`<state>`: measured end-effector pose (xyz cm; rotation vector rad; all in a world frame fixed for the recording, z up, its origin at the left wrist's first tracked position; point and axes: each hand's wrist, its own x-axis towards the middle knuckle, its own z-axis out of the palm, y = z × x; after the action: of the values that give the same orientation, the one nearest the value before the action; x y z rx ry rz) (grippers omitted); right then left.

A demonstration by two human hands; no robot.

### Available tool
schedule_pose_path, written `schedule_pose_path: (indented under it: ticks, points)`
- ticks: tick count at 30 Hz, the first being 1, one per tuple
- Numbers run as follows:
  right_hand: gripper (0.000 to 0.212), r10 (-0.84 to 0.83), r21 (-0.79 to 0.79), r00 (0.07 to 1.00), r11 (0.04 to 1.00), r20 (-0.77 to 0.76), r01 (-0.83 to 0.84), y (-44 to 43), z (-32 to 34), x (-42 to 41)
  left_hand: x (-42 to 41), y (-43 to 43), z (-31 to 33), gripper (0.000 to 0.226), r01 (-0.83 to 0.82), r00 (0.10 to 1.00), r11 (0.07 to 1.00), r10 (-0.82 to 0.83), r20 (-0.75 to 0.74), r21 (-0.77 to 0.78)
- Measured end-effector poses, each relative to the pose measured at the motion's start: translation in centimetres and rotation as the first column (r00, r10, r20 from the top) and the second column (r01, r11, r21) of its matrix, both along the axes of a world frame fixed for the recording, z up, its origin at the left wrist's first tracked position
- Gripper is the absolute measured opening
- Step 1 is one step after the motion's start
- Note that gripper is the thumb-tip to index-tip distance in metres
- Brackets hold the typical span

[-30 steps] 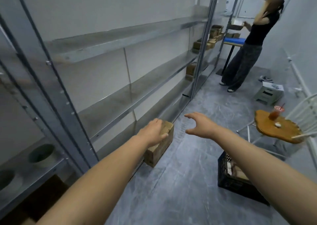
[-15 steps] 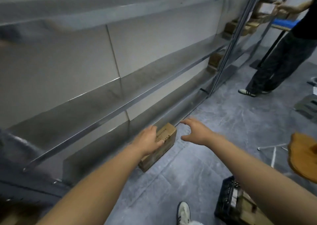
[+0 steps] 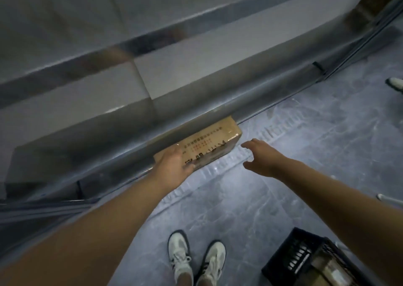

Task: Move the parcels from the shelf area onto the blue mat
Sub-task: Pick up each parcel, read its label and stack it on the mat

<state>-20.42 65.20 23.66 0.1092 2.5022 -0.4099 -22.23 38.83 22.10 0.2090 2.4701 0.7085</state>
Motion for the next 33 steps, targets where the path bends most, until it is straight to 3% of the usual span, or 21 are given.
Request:
schedule_pose_path:
  ticks: [5,8,10,13,17,19,21,24,28,33]
  points:
    - [0.068,-0.194,-0.036,0.981,0.980,0.025,0.195,2.4,-15.9,-4.7,-0.9,-2.9,-15.8,0.050,-0.233,0.966,0.969,0.240,0.099,-0.079]
    - [0.076,-0.396,-0.030,0.917,0.917,0.045,0.397,5.1,-24.1,-6.6,0.4,-6.1,-24.2,0.043,-0.305,0.917,0.937,0.338,0.211,-0.171]
    - [0.080,-0.495,-0.040,0.868,0.867,0.030,0.496,7.1,-28.9,-8.0,1.2,-7.8,-29.2,0.050,-0.358,0.867,0.909,0.409,0.286,-0.214]
    - [0.087,-0.584,-0.135,0.812,0.803,0.013,0.580,9.3,-34.9,-10.2,1.2,-8.7,-34.9,0.059,-0.445,0.823,0.880,0.476,0.311,-0.169]
    - [0.081,-0.515,-0.236,0.852,0.820,0.089,0.521,10.2,-40.2,-12.4,0.2,-7.7,-39.0,0.046,-0.646,0.738,0.762,0.608,0.294,0.047]
    - [0.080,-0.530,-0.298,0.842,0.792,0.097,0.533,10.0,-41.8,-12.8,-0.1,-6.7,-39.7,0.034,-0.733,0.672,0.668,0.681,0.291,0.129]
    - [0.074,-0.568,-0.401,0.822,0.743,0.048,0.536,9.7,-42.5,-12.7,-0.1,-6.0,-39.5,0.032,-0.750,0.659,0.636,0.695,0.289,0.181]
    - [0.061,-0.634,-0.508,0.773,0.662,0.013,0.552,10.1,-40.6,-10.9,0.5,-5.6,-36.5,0.045,-0.704,0.704,0.678,0.625,0.337,0.211]
    - [0.026,-0.703,-0.577,0.705,0.541,0.088,0.612,13.3,-34.3,-5.8,0.7,-4.2,-30.1,0.048,-0.628,0.765,0.749,0.546,0.342,0.209]
    - [0.032,-0.787,-0.483,0.617,0.528,0.031,0.698,19.5,-22.1,2.0,2.1,1.0,-19.7,0.039,-0.585,0.796,0.765,0.478,0.370,0.269]
